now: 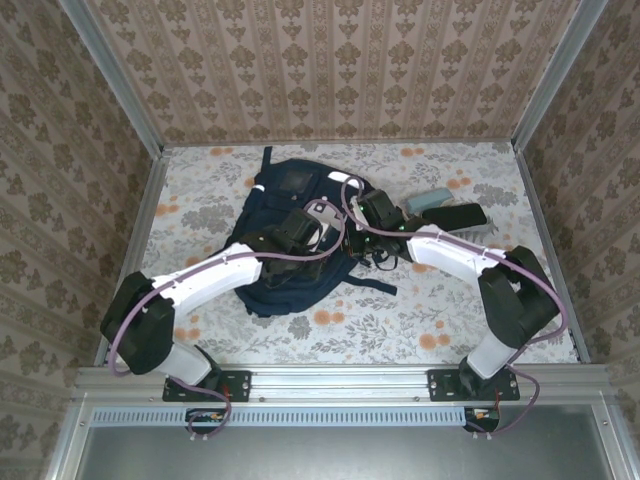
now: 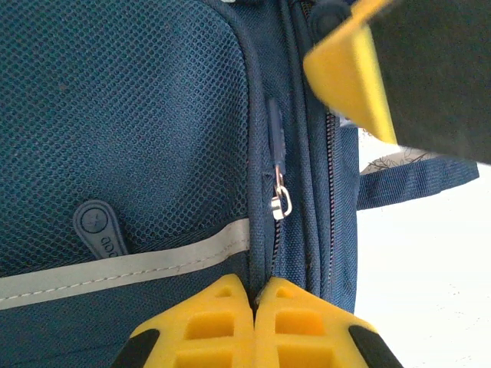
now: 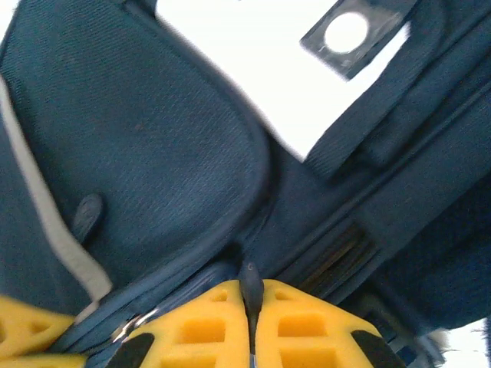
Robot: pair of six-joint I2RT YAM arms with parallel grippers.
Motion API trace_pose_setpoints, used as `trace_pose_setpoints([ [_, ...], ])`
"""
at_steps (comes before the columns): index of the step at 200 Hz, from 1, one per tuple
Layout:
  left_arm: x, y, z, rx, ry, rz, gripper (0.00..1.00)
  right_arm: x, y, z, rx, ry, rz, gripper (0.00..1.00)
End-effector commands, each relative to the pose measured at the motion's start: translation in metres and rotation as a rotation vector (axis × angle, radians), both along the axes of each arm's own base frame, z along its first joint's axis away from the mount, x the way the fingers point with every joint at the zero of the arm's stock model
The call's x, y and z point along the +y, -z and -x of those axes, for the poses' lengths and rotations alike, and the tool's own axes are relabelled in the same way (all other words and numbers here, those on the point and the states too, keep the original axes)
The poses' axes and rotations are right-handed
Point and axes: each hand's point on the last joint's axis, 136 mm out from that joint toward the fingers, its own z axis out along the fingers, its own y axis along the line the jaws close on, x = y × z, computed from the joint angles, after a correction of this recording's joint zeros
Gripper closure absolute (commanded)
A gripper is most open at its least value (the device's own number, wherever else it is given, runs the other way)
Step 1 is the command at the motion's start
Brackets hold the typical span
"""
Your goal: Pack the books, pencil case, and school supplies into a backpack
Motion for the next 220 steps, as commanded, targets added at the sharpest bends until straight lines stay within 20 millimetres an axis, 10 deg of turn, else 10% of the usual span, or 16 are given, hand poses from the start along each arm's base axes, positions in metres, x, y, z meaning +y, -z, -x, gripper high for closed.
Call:
trace_pose_setpoints([
  [1, -0.019, -0.023, -0.021, -0.039, -0.049, 0.116, 1.00, 0.025, -0.028, 0.021, -0.005, -0.063, -0.194, 0.97],
  [23, -0.020, -0.033, -0.021, -0.028, -0.047, 0.163, 0.99, 0.012, -0.034, 0.015, -0.060, -0.009, -0.192, 0.99],
  [67, 0.014, -0.052, -0.015, -0.060, -0.043, 0.170, 0.53, -0.025, -0.046, -0.025, -0.072, 0.145, -0.200, 1.00],
  [115, 0.031, -0.064, -0.009, -0.192, 0.095, 0.085, 0.31, -0.028, -0.044, -0.077, -0.056, 0.162, -0.191, 1.00],
  [220, 0.000, -0.021, -0.044, -0.238, 0.408, -0.126, 0.36, -0.029, -0.027, -0.123, -0.019, 0.132, -0.192, 1.00],
])
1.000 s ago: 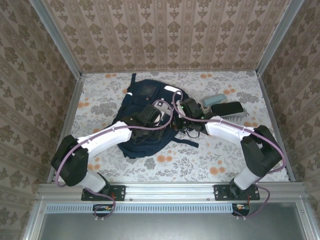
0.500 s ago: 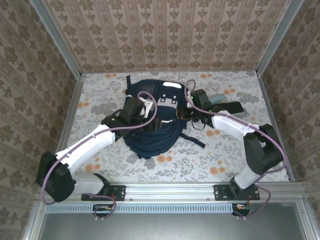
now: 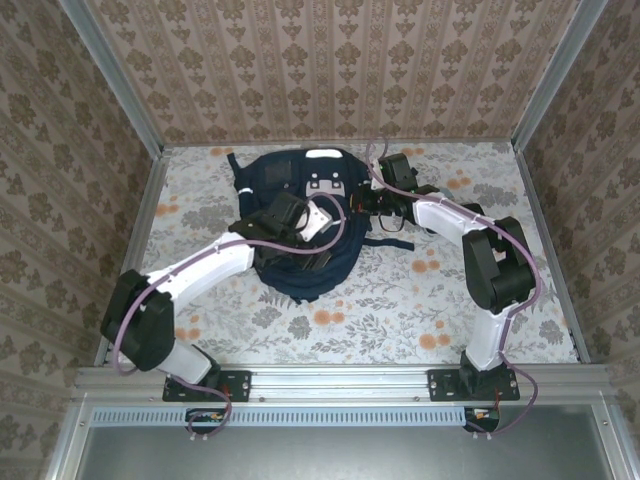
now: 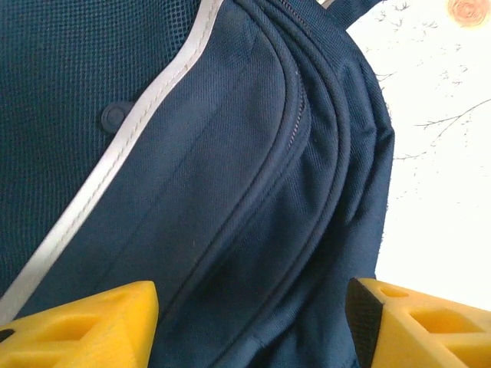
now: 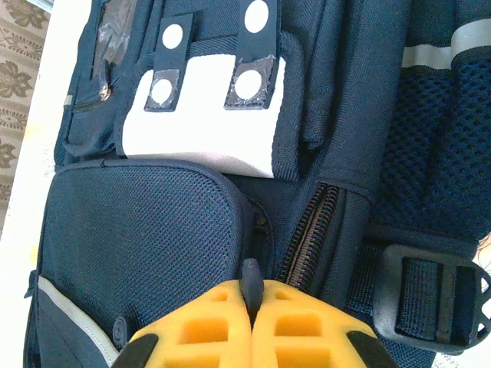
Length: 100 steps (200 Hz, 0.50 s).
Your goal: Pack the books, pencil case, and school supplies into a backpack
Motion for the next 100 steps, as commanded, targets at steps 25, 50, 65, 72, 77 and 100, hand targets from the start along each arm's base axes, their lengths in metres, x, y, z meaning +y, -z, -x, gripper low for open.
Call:
trace_pose_setpoints([
  [25, -0.007, 0.008, -0.025, -0.049, 0.085, -0.091, 0.39, 0.009, -0.012, -0.004, -0.032, -0.059, -0.035, 1.00],
  [50, -0.011, 0.021, -0.031, -0.027, 0.091, -0.117, 0.40, 0.010, -0.012, -0.001, -0.030, -0.067, -0.038, 1.00],
  [65, -0.011, 0.025, -0.037, -0.035, 0.074, -0.130, 0.43, 0.008, -0.014, 0.002, -0.036, -0.071, -0.036, 1.00],
  [72, -0.011, 0.026, -0.040, -0.041, 0.063, -0.133, 0.46, 0.008, -0.014, 0.003, -0.034, -0.072, -0.037, 1.00],
  [77, -0.011, 0.027, -0.042, -0.047, 0.053, -0.133, 0.49, 0.008, -0.015, 0.005, -0.036, -0.073, -0.037, 1.00],
  [100, -0.010, 0.022, -0.055, -0.078, -0.011, -0.124, 0.68, 0.007, -0.016, 0.013, -0.028, -0.083, -0.043, 1.00],
])
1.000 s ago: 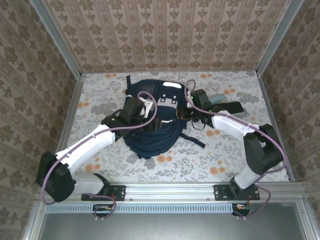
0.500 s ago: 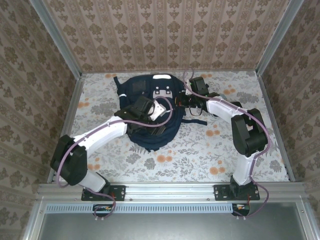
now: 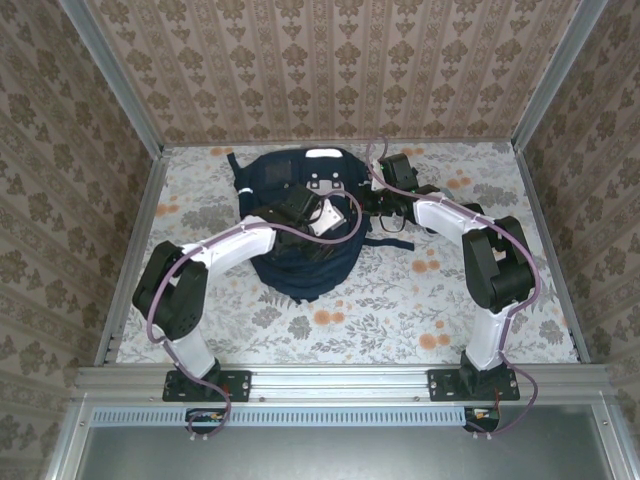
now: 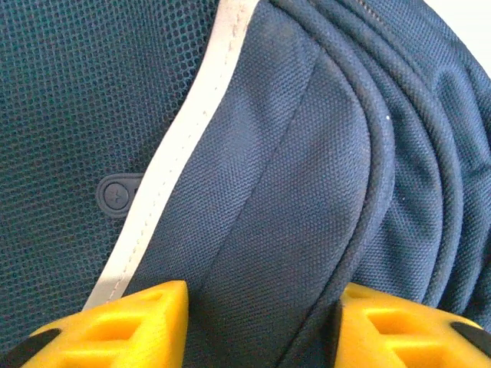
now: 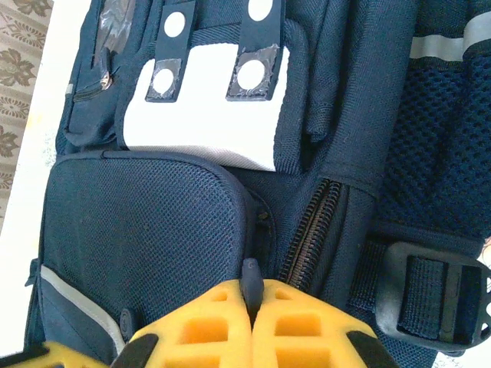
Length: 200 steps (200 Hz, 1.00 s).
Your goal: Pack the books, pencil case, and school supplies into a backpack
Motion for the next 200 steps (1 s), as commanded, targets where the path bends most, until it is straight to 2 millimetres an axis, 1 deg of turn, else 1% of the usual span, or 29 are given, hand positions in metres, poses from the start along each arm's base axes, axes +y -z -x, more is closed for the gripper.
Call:
trace_pose_setpoints([
  [1, 0.002, -0.013, -0.023, -0.072, -0.069, 0.000, 0.69, 0.006, -0.018, 0.010, -0.030, -0.054, -0.045, 1.00],
  [15, 0.006, -0.018, -0.031, -0.087, -0.147, 0.006, 0.79, 0.006, -0.018, 0.020, -0.019, -0.052, -0.060, 1.00],
  [23, 0.012, -0.022, -0.037, -0.093, -0.216, -0.002, 0.84, 0.006, -0.022, 0.025, -0.016, -0.051, -0.085, 1.00],
  [32, 0.017, -0.023, -0.039, -0.091, -0.272, -0.007, 0.91, 0.010, -0.027, 0.033, -0.013, -0.061, -0.124, 1.00],
  [41, 0.020, -0.025, -0.040, -0.093, -0.307, 0.004, 0.95, 0.013, -0.032, 0.041, -0.021, -0.069, -0.148, 1.00],
  [61, 0.019, -0.031, -0.036, -0.087, -0.337, 0.057, 1.00, 0.018, -0.036, 0.059, -0.030, -0.081, -0.155, 1.00],
  [84, 0.016, -0.044, -0.033, -0.085, -0.351, 0.128, 1.00, 0.021, -0.035, 0.079, -0.033, -0.088, -0.162, 1.00],
  [118, 0.002, -0.064, -0.030, -0.042, -0.341, 0.238, 1.00, 0.032, -0.036, 0.105, -0.045, -0.090, -0.207, 1.00],
  [134, -0.005, -0.070, -0.029, -0.024, -0.335, 0.279, 1.00, 0.045, -0.036, 0.118, -0.058, -0.107, -0.249, 1.00],
  [147, -0.008, -0.072, -0.028, -0.013, -0.331, 0.303, 1.00, 0.055, -0.033, 0.126, -0.076, -0.115, -0.250, 1.00],
  [172, -0.011, -0.077, -0.025, 0.016, -0.334, 0.349, 1.00, 0.075, -0.025, 0.137, -0.090, -0.137, -0.245, 1.00],
  [200, -0.016, -0.090, -0.018, 0.056, -0.315, 0.415, 1.00, 0.094, -0.020, 0.149, -0.115, -0.162, -0.269, 1.00],
])
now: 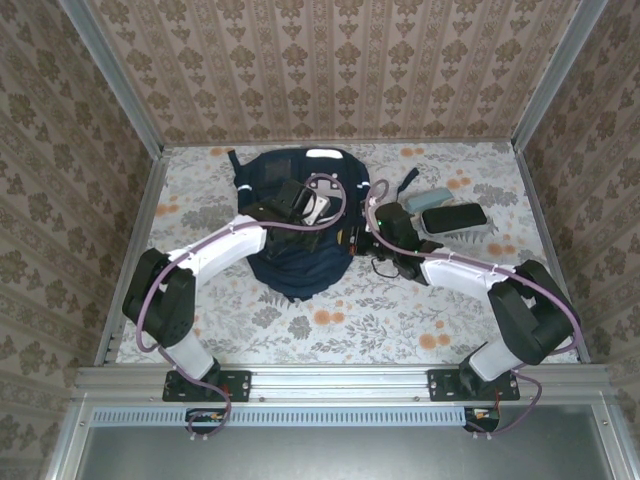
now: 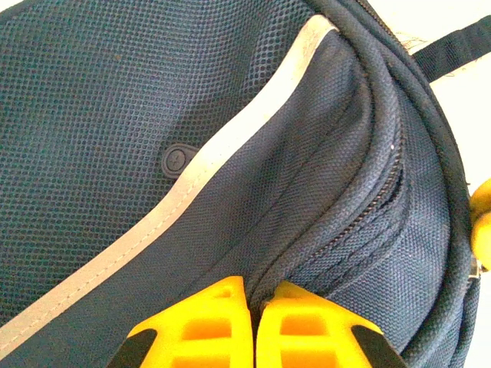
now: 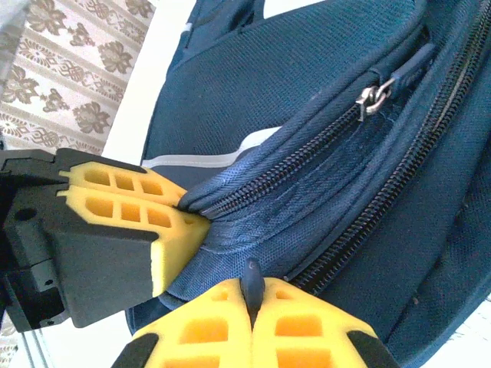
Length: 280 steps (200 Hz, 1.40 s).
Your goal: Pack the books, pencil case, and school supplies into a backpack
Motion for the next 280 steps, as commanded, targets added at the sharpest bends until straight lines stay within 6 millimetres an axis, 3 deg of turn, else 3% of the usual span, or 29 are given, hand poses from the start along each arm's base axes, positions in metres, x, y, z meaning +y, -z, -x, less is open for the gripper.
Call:
trace_pose_setpoints([
  [1, -0.029, -0.063, -0.012, -0.085, -0.020, 0.251, 1.00, 0.047, -0.002, 0.039, 0.008, -0.161, -0.091, 1.00],
  [43, -0.030, -0.075, -0.002, -0.059, 0.007, 0.296, 1.00, 0.053, -0.002, 0.046, -0.068, -0.112, -0.027, 1.00],
  [73, -0.032, -0.079, 0.009, -0.015, 0.044, 0.296, 1.00, 0.033, -0.005, 0.042, -0.139, -0.025, 0.110, 1.00],
  [105, -0.034, -0.083, 0.012, 0.013, 0.047, 0.307, 1.00, 0.020, -0.022, 0.041, -0.224, -0.015, 0.188, 0.97],
  [157, -0.048, -0.096, 0.008, 0.047, 0.036, 0.384, 1.00, 0.057, -0.018, 0.072, -0.329, -0.152, 0.206, 0.94],
  [208, -0.046, -0.100, 0.008, 0.041, 0.038, 0.388, 1.00, 0.071, -0.004, 0.087, -0.324, -0.207, 0.170, 0.87],
  [239, -0.035, -0.092, 0.008, 0.032, 0.021, 0.369, 1.00, 0.052, -0.012, 0.084, -0.291, -0.145, 0.189, 0.66],
  [246, -0.032, -0.090, 0.008, 0.030, 0.018, 0.368, 1.00, 0.043, -0.021, 0.083, -0.294, -0.120, 0.190, 0.63],
  [280, -0.026, -0.082, 0.012, 0.033, 0.019, 0.366, 1.00, -0.002, -0.012, 0.079, -0.200, -0.010, 0.155, 0.48],
])
